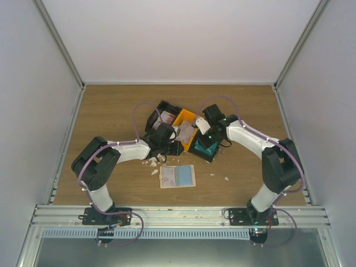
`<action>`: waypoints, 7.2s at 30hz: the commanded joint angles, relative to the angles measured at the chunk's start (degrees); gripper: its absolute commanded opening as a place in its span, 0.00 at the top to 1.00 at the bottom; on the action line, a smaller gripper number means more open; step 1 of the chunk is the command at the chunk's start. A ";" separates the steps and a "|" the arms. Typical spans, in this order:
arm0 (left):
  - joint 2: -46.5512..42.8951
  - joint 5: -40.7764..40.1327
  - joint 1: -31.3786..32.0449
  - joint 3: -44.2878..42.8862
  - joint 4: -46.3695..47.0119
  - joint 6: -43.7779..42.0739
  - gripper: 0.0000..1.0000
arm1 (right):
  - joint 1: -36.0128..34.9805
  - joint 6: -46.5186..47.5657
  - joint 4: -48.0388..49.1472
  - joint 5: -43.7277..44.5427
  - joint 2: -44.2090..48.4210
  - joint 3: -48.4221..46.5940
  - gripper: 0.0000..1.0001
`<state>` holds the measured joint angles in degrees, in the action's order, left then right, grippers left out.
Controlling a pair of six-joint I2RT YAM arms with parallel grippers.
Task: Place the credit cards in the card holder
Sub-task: Pick up the credit card from the storage box, then place the credit card in the storage box, then insert the credit card into the card holder.
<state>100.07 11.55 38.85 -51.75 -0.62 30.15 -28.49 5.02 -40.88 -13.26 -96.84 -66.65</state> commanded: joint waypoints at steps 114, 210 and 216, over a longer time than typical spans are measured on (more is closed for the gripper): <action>-0.73 50.80 -5.24 -12.96 29.09 20.55 1.00 | 23.46 -34.17 40.71 -44.56 30.96 30.60 0.85; -31.21 27.64 -4.84 19.54 18.86 12.81 0.39 | -3.15 -58.47 68.70 -37.33 32.58 40.62 1.00; -35.18 28.94 -5.01 20.25 20.33 12.43 0.65 | -5.04 -58.89 69.52 -38.13 32.70 40.74 1.00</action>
<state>66.76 39.86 34.33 -32.51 14.50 42.76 -32.08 -52.86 24.80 -50.17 -64.12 -25.39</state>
